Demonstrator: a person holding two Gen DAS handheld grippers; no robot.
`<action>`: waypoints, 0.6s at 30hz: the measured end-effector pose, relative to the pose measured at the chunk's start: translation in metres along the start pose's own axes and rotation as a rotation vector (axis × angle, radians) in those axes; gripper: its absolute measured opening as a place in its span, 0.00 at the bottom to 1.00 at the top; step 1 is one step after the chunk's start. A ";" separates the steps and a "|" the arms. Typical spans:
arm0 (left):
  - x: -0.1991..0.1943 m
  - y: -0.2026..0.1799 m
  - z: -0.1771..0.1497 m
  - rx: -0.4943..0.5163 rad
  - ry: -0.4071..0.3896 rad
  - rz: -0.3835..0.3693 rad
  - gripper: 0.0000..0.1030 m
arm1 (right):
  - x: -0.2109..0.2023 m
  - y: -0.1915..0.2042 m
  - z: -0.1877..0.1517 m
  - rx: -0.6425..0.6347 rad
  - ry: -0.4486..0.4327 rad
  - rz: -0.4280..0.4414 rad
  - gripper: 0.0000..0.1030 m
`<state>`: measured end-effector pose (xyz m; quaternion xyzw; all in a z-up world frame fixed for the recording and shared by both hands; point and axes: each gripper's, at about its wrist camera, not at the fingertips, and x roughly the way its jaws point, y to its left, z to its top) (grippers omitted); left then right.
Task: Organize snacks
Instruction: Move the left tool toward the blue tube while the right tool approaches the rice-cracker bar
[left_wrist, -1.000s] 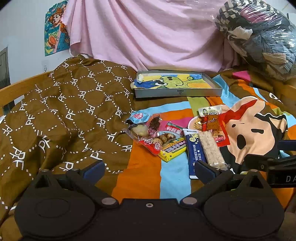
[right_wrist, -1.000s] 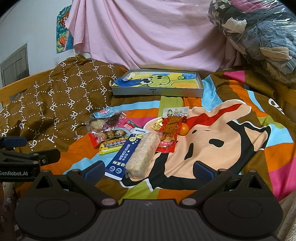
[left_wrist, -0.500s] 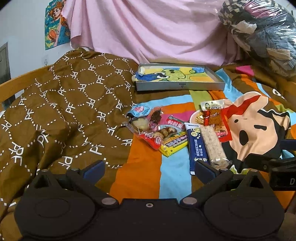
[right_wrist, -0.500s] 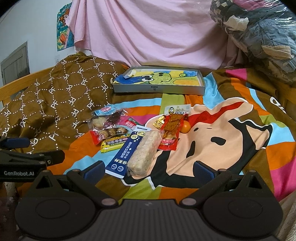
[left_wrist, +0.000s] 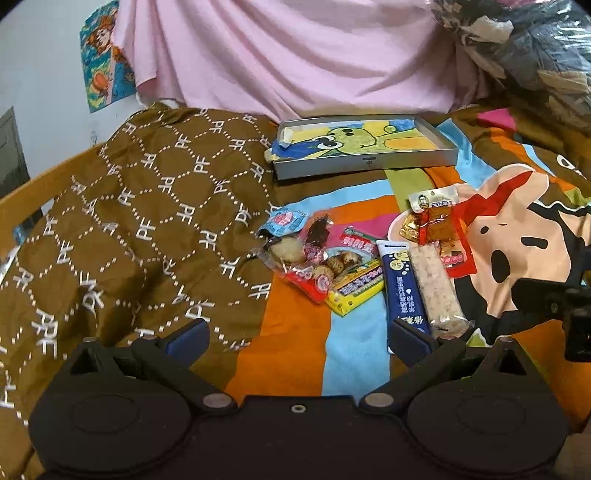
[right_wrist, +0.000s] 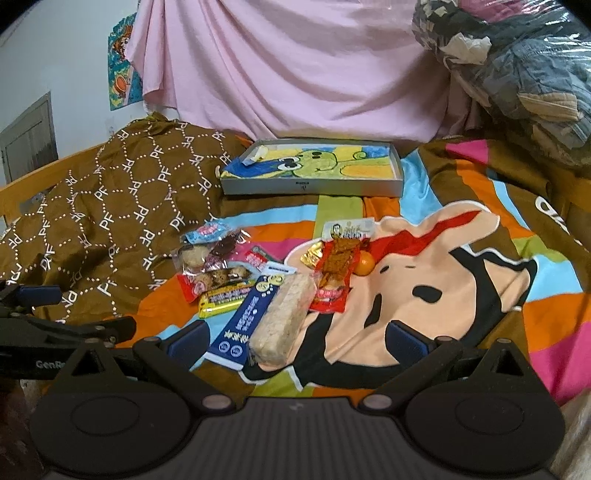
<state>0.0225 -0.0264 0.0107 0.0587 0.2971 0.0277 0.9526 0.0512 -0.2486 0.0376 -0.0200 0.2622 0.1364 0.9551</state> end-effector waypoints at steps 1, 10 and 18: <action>0.001 -0.003 0.003 0.013 0.002 0.002 0.99 | 0.000 -0.001 0.002 -0.001 -0.004 0.003 1.00; 0.005 -0.013 0.028 0.121 0.014 0.095 0.99 | 0.023 -0.013 0.028 -0.142 -0.002 0.054 1.00; 0.029 -0.014 0.044 0.171 0.050 0.178 0.99 | 0.058 -0.020 0.042 -0.302 0.015 0.074 1.00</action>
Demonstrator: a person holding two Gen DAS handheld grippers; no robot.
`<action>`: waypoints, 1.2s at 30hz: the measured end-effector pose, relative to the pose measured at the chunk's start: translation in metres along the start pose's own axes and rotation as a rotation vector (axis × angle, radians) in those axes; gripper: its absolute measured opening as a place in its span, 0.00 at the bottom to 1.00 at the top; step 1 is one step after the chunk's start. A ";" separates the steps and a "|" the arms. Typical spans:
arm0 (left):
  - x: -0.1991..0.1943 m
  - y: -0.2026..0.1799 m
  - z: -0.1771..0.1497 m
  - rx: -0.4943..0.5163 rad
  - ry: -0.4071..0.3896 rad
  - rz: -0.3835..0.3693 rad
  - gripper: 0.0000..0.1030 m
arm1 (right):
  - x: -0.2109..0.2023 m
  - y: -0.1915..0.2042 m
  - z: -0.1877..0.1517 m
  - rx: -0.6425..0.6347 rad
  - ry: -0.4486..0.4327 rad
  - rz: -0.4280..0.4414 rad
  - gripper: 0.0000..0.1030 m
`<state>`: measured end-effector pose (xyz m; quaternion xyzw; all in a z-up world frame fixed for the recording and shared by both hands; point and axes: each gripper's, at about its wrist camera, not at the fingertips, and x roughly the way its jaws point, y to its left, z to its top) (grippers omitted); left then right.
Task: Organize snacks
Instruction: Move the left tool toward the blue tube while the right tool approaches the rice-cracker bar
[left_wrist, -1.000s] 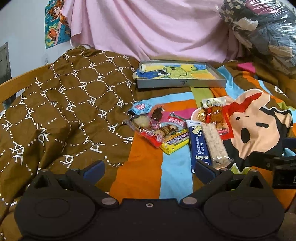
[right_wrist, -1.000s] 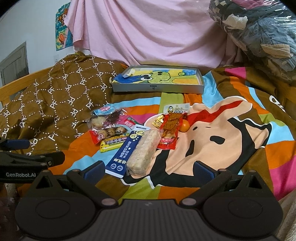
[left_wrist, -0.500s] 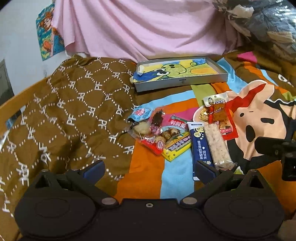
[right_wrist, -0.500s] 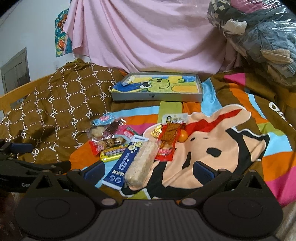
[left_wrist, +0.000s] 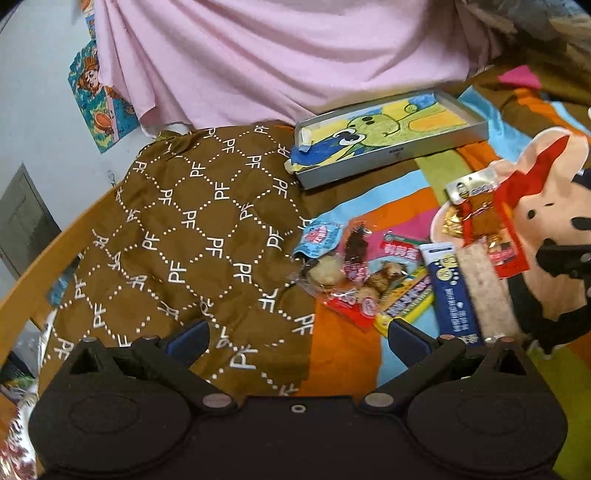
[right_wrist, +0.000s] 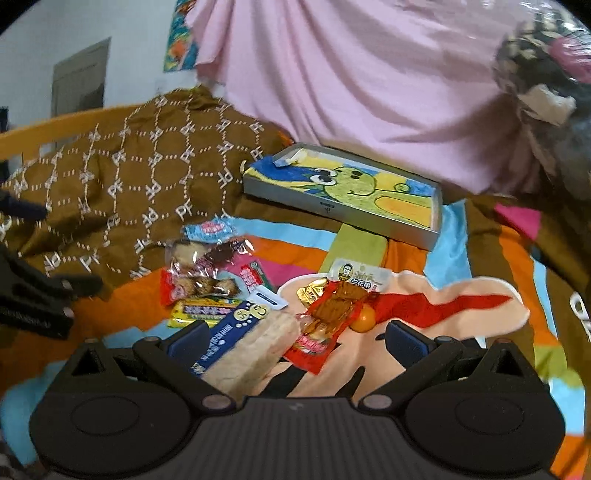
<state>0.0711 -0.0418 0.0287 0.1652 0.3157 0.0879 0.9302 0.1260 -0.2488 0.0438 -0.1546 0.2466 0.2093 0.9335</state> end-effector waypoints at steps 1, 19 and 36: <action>0.004 -0.001 0.002 0.011 0.004 0.005 0.99 | 0.003 -0.002 0.000 -0.003 0.004 0.006 1.00; 0.069 -0.021 0.021 0.066 0.077 0.013 0.99 | 0.052 0.015 0.002 -0.155 0.080 0.150 1.00; 0.108 -0.044 0.027 0.010 0.190 -0.075 0.99 | 0.106 0.011 -0.020 -0.045 0.232 0.193 1.00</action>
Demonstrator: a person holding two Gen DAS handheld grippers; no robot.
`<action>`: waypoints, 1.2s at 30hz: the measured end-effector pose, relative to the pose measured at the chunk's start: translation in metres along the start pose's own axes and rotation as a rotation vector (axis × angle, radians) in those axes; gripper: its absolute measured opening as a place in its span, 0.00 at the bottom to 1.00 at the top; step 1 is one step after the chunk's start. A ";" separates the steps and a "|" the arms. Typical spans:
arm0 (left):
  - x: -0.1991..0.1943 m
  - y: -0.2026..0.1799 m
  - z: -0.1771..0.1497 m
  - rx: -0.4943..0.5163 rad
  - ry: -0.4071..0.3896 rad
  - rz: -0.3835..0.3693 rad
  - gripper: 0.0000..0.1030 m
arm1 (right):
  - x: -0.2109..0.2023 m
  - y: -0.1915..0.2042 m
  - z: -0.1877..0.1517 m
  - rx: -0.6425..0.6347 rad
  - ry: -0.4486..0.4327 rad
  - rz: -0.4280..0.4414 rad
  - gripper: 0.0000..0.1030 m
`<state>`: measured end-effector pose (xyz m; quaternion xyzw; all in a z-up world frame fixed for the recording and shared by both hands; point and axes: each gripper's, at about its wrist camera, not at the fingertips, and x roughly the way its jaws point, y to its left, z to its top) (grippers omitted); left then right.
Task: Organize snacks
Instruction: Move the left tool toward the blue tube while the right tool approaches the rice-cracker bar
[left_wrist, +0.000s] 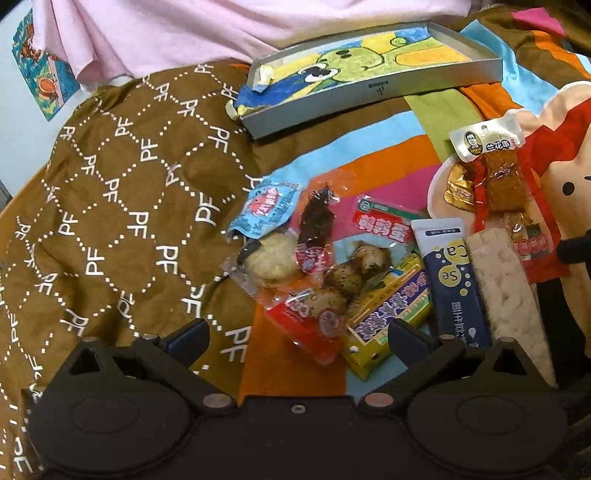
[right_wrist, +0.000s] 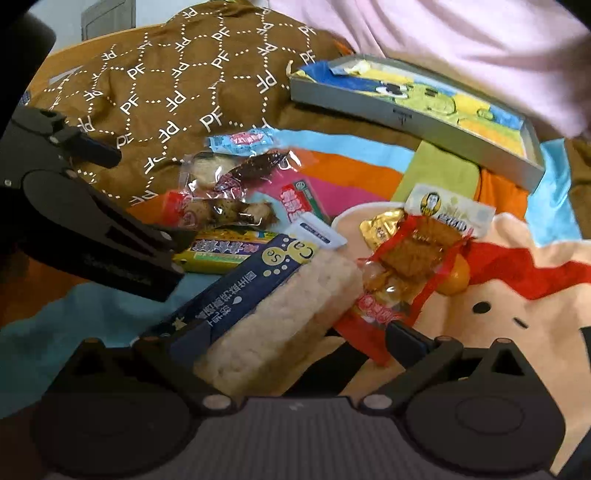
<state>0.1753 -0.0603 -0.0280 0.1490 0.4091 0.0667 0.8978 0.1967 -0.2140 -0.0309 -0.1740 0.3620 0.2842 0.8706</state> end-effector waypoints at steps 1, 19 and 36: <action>0.000 -0.001 0.000 -0.006 0.007 -0.005 0.99 | 0.002 0.000 -0.001 -0.001 0.005 0.005 1.00; 0.000 -0.010 0.001 -0.033 0.051 -0.049 0.99 | 0.006 0.005 -0.003 -0.050 0.045 -0.031 1.00; 0.000 -0.012 -0.007 -0.030 0.062 -0.060 0.99 | -0.007 -0.010 -0.013 -0.107 0.082 -0.159 1.00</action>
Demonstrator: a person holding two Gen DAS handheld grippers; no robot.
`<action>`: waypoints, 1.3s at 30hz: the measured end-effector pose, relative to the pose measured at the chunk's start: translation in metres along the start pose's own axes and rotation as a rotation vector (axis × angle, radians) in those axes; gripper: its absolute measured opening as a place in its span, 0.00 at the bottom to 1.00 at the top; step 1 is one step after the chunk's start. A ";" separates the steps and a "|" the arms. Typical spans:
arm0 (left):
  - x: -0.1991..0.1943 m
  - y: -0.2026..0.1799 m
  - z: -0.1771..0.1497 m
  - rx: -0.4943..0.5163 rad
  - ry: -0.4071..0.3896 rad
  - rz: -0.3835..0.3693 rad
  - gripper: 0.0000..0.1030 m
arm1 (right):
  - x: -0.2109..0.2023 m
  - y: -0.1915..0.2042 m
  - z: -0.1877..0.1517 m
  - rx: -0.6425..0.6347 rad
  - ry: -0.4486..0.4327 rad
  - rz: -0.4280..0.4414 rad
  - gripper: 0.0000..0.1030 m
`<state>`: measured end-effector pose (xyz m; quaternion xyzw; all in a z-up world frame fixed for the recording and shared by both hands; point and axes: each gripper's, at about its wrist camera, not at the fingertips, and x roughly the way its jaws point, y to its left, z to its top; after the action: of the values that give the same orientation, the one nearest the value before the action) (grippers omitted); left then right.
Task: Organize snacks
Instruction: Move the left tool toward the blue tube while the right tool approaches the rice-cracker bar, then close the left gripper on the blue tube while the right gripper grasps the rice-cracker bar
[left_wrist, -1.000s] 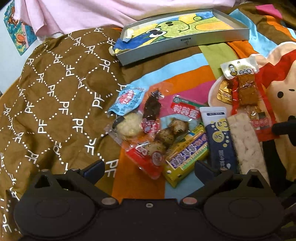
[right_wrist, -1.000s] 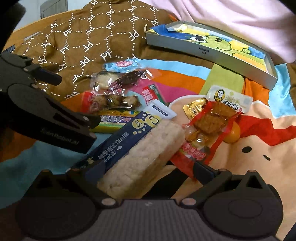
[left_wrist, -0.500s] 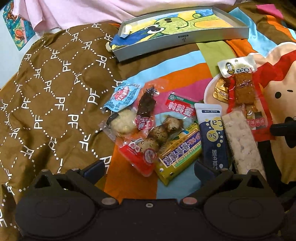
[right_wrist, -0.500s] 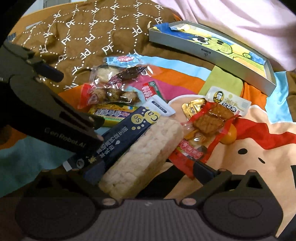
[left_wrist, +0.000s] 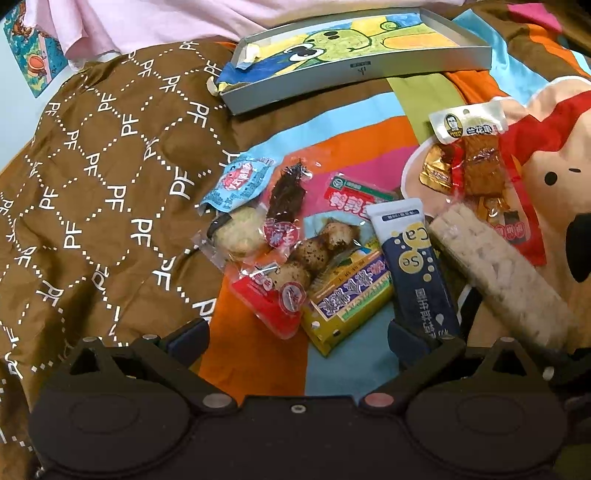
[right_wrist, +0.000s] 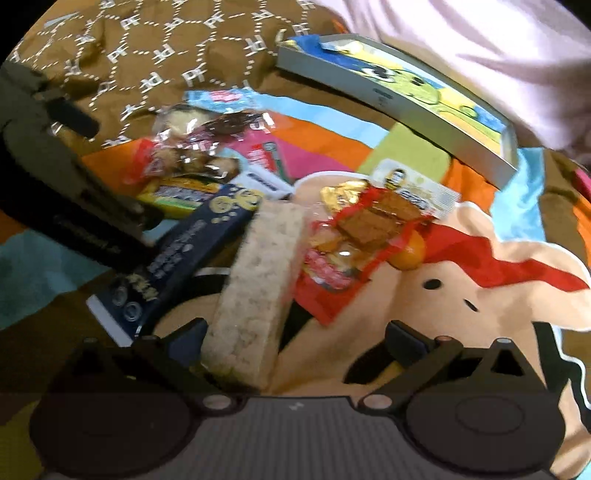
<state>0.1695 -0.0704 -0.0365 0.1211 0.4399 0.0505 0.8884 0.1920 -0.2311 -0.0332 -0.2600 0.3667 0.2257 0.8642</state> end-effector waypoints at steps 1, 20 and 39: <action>0.001 0.000 -0.001 -0.002 0.003 -0.006 0.99 | 0.001 0.000 0.000 -0.004 0.001 -0.005 1.00; -0.002 -0.005 0.003 -0.123 -0.004 -0.232 0.96 | 0.005 0.005 -0.004 -0.081 -0.047 -0.072 1.00; 0.016 -0.014 0.018 -0.164 0.041 -0.330 0.73 | 0.006 0.021 -0.006 -0.194 -0.083 -0.066 0.79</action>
<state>0.1939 -0.0839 -0.0420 -0.0268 0.4662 -0.0577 0.8824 0.1806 -0.2176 -0.0471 -0.3450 0.2983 0.2422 0.8564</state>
